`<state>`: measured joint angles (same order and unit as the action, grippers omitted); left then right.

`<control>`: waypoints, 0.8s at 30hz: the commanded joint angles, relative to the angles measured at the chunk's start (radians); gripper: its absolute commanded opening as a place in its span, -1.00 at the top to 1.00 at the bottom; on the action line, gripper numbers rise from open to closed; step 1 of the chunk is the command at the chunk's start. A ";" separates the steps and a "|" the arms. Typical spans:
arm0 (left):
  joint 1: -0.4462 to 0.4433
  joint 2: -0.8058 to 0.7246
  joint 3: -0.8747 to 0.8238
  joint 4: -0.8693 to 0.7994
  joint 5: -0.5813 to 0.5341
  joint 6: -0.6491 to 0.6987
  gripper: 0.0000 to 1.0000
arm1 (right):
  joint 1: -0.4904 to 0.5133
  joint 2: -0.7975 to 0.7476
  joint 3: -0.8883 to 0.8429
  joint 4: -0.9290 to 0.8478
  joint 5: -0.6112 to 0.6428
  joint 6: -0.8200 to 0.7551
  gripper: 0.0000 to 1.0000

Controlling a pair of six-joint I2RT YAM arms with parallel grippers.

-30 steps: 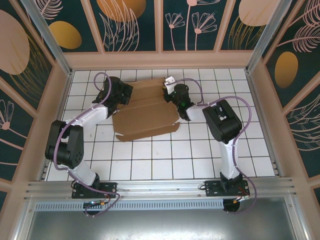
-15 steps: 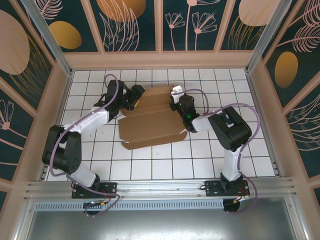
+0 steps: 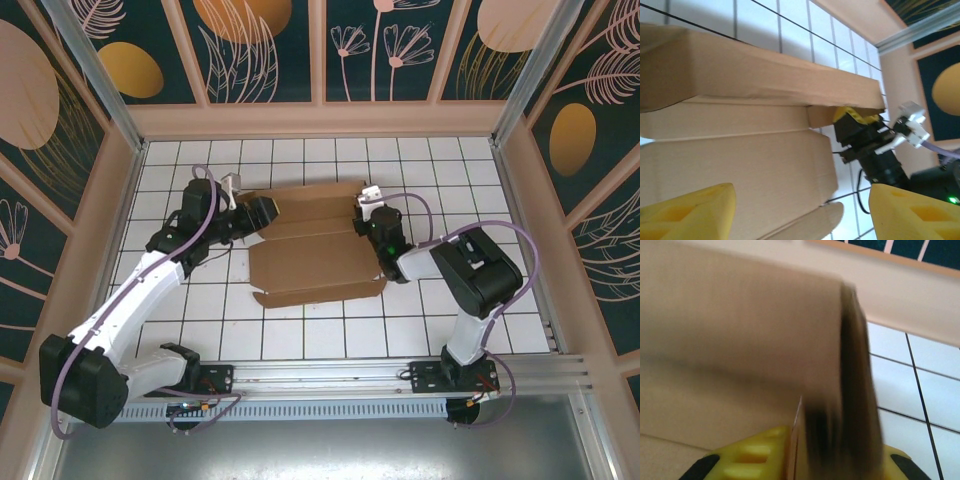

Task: Fold the paper box

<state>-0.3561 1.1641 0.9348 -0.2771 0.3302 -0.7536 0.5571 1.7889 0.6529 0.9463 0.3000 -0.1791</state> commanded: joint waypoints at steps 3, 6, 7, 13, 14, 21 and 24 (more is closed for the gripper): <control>0.088 0.037 0.068 -0.080 -0.060 0.039 -0.41 | -0.004 -0.055 -0.039 0.050 0.033 -0.004 0.22; 0.100 0.058 0.069 -0.040 -0.045 0.021 -0.41 | -0.005 -0.063 -0.051 0.065 -0.010 -0.019 0.20; 0.099 0.066 0.074 -0.034 -0.042 0.018 -0.41 | -0.005 -0.062 -0.052 0.066 -0.036 -0.021 0.20; 0.099 0.076 0.100 -0.035 -0.056 0.025 -0.40 | -0.052 -0.030 -0.010 0.046 -0.136 -0.023 0.27; 0.099 0.074 0.105 -0.041 -0.066 0.026 -0.40 | -0.055 -0.022 -0.001 0.040 -0.136 -0.022 0.29; 0.101 0.097 0.153 -0.088 -0.136 0.033 -0.39 | -0.065 0.014 0.029 0.013 -0.149 -0.023 0.60; 0.101 0.121 0.170 -0.083 -0.140 0.021 -0.39 | -0.063 0.018 0.042 -0.012 -0.153 -0.026 0.74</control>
<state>-0.2588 1.2594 1.0744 -0.3386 0.2184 -0.7364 0.4969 1.7905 0.6674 0.9524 0.1623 -0.2008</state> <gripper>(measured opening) 0.695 0.142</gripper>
